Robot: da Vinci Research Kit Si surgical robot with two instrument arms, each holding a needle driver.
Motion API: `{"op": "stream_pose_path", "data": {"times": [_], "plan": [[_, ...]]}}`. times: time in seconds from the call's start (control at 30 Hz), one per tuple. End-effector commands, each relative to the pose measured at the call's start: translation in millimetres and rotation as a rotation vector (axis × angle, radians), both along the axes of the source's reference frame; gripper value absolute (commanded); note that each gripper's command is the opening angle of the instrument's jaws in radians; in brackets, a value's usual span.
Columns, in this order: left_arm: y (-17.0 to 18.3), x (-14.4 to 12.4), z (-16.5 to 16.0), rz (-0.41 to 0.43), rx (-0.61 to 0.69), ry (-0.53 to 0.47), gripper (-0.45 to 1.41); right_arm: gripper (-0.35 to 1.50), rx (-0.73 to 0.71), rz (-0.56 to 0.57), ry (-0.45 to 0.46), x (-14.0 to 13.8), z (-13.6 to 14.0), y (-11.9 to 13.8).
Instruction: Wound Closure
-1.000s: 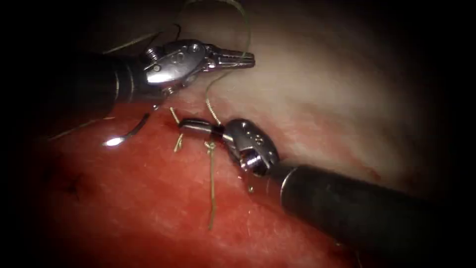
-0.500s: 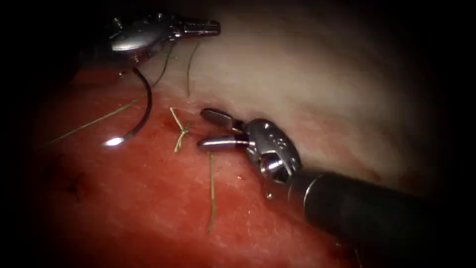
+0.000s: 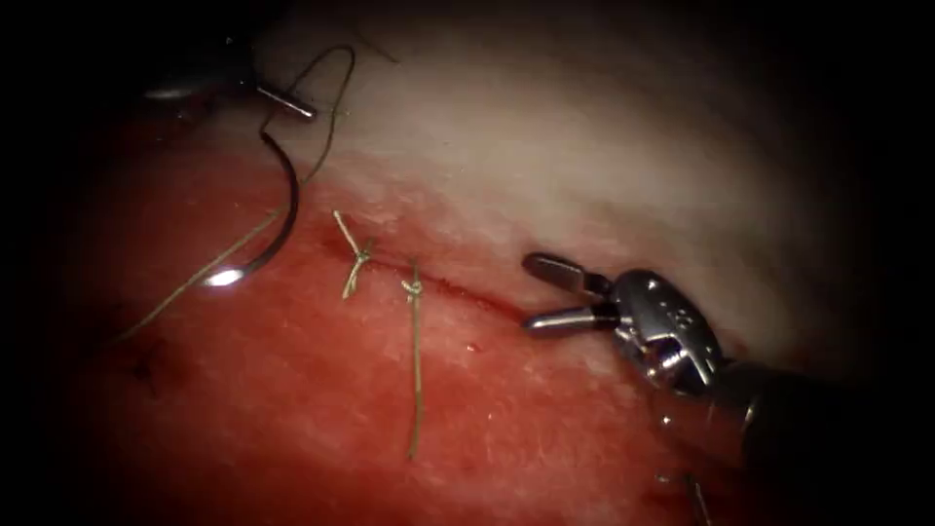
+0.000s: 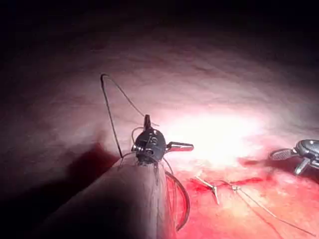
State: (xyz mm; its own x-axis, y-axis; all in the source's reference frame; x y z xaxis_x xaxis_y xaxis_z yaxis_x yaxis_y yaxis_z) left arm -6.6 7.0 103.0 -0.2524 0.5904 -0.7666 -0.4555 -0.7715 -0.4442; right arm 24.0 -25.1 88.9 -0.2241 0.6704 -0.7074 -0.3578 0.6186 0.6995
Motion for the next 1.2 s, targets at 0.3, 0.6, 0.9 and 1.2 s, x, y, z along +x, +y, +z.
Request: {"op": "stream_pose_path", "data": {"times": [0.3,0.6,0.9,1.2], "plan": [[-11.4,-6.5,-5.6,0.255,-0.158,-0.183,1.15,1.33,-0.002,-0.001,-0.002,1.0,0.7,-0.4],[-16.6,-10.9,-9.8,0.423,-0.52,-0.185,0.95,1.33,-0.001,-0.004,-0.004,0.9,0.7,-0.4],[-21.3,-12.6,-7.4,0.591,-0.65,-0.141,0.74,1.33,-0.008,-0.001,-0.008,1.3,0.8,-0.4],[-23.1,-15.1,-5.8,0.633,-0.675,-0.118,0.63,1.33,-0.01,0.0,-0.012,1.8,1.0,-0.7]]}}
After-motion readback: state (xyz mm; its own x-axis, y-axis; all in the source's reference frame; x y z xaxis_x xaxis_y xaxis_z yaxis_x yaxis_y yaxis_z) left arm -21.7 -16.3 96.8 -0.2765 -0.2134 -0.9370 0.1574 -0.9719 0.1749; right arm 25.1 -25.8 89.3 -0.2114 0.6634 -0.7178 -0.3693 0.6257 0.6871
